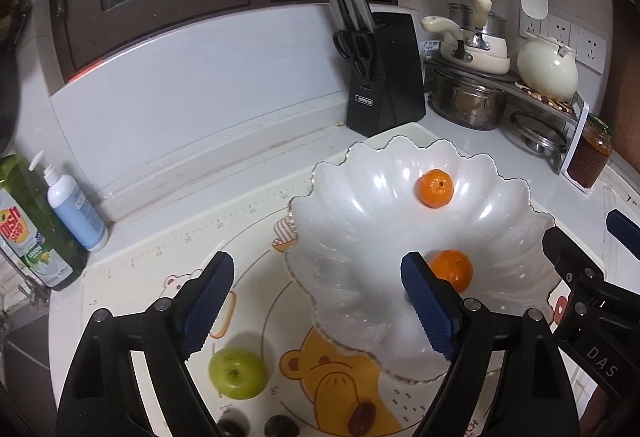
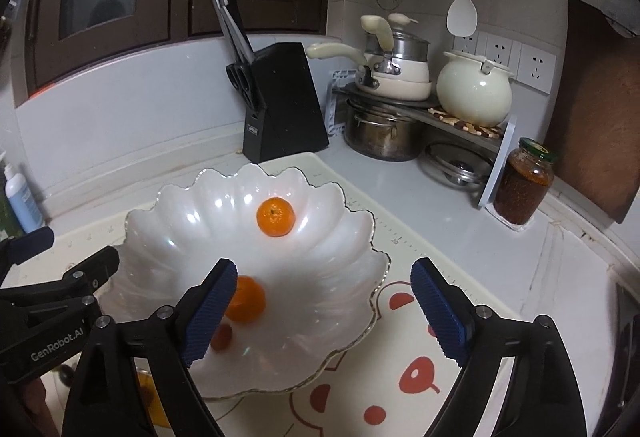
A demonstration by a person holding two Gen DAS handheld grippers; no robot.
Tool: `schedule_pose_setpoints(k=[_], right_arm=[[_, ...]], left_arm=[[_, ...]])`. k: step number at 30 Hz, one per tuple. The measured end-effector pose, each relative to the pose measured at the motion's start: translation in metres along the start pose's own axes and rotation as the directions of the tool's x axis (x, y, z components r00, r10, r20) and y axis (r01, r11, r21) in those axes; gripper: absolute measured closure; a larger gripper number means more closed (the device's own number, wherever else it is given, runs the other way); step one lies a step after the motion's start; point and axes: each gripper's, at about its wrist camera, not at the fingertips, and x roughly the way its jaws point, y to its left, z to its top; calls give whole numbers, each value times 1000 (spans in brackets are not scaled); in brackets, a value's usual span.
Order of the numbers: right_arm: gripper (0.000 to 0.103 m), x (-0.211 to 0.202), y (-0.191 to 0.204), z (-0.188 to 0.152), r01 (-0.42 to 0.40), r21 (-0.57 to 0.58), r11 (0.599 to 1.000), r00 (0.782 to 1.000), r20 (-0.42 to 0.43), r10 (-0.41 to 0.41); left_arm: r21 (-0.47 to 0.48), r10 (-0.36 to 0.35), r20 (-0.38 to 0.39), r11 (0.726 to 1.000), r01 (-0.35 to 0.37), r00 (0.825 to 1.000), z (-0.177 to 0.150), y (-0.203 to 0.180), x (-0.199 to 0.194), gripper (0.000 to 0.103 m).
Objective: Organize fruits
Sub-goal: 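Open both tools to drop the date and plum into the bowl, then withdraw both open tools from the bowl toward the remaining fruits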
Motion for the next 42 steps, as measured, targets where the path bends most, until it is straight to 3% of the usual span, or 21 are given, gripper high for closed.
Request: schedule_pose_setpoints(k=[18,42], right_arm=[[13,-47,55,-19,-87,-38,995,996,20,88],[13,-66,101,-62,-164,-115,980,986,-35,161]], left_arm=[[-54,90,9,995,-89,996,-35,67,-49,14],[-96,147,-4,985,-146,989,-93,110,-72,14]])
